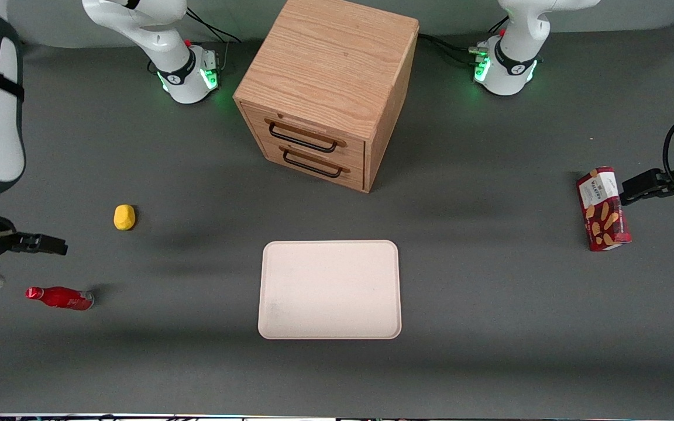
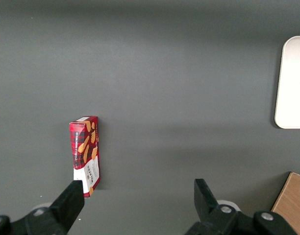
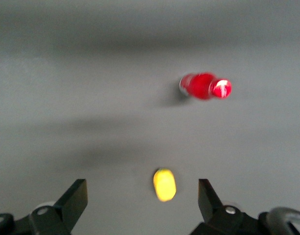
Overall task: Place coke bottle on tray
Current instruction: 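Move the right gripper down toward the red Coca-Cola bottle, then align the open right gripper over the bottle and close on it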
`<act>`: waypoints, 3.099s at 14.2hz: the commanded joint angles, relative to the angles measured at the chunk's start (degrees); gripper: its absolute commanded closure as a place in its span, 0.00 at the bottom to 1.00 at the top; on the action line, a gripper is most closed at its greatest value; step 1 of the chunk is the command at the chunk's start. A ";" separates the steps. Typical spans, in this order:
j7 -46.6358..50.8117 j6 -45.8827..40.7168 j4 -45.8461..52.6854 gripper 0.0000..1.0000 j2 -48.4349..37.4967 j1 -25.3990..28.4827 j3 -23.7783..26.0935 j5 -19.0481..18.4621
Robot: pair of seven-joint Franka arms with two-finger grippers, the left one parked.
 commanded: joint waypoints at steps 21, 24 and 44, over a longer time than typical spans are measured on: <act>-30.63 12.31 11.32 0.01 21.20 -3.17 -12.19 20.14; -32.30 12.23 9.90 0.01 20.76 -3.08 -12.19 20.14; -33.19 13.02 8.40 1.00 20.23 -2.99 -12.19 20.40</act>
